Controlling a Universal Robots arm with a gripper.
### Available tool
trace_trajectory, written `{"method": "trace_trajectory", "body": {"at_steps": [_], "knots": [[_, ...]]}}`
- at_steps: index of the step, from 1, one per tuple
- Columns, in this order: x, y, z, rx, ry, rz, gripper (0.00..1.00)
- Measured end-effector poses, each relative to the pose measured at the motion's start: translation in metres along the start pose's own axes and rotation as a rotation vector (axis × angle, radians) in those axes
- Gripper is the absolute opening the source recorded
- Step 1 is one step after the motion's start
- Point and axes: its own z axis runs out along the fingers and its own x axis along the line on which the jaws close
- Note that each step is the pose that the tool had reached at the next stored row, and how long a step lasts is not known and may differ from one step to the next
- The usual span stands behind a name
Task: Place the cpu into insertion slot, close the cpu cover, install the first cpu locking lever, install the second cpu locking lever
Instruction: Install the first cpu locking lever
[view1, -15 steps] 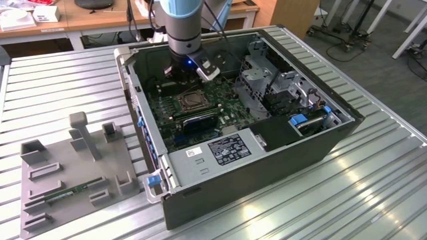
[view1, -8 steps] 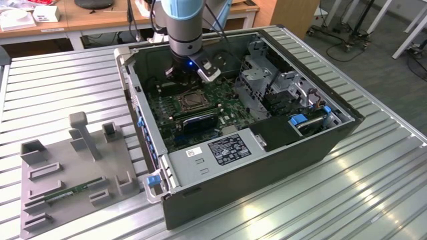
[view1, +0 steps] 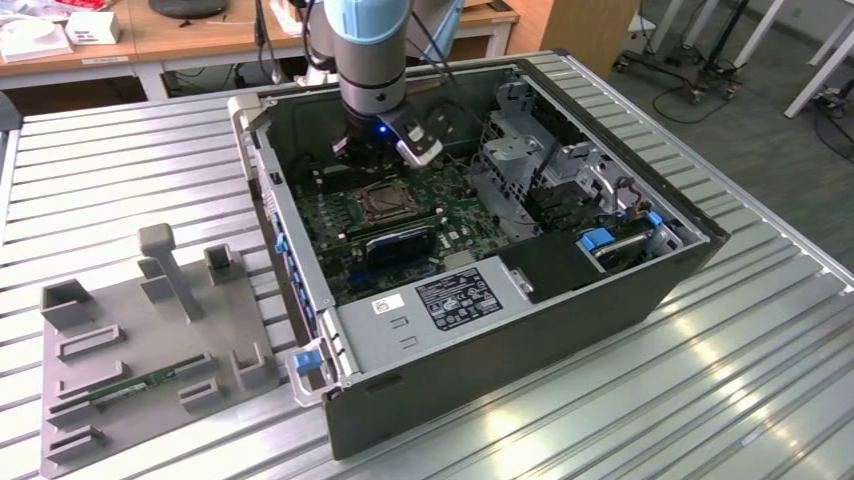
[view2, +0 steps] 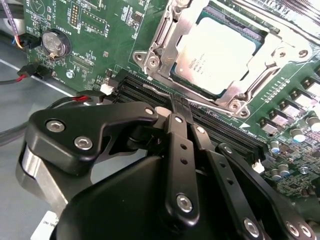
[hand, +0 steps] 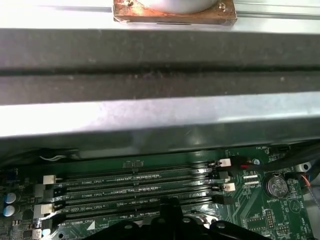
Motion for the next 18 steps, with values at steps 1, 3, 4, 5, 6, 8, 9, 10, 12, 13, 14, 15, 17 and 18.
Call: {"method": "trace_trajectory", "body": {"at_steps": [1, 3, 4, 5, 6, 8, 9, 10, 12, 13, 14, 15, 17, 18], "knots": [[0.0, -0.0001, 0.0006, 0.0009, -0.0001, 0.0, 0.11], [0.0, -0.0004, 0.0017, 0.0029, -0.0003, 0.0, 0.11], [0.0, -0.0005, 0.0022, 0.004, -0.0004, -0.001, 0.11], [0.0, -0.0007, 0.0027, 0.0052, -0.0005, -0.001, 0.11], [0.0, -0.0008, 0.0032, 0.0066, -0.0006, -0.001, 0.11], [-0.0001, -0.001, 0.0039, 0.0095, -0.0006, -0.002, 0.11], [-0.0003, -0.0011, 0.0042, 0.011, -0.0006, -0.002, 0.11], [-0.0005, -0.0012, 0.0046, 0.0125, -0.0007, -0.002, 0.11], [-0.001, -0.0013, 0.0055, 0.0145, -0.0009, -0.003, 0.11], [-0.0012, -0.0014, 0.0059, 0.0157, -0.0009, -0.003, 0.11], [-0.0014, -0.0014, 0.0065, 0.0169, -0.0011, -0.003, 0.11], [-0.0015, -0.0015, 0.0069, 0.0172, -0.0011, -0.003, 0.11], [-0.0019, -0.0017, 0.0082, 0.0162, -0.0021, -0.003, 0.11], [-0.0019, -0.0019, 0.0086, 0.0167, -0.0015, -0.003, 0.11]]}}
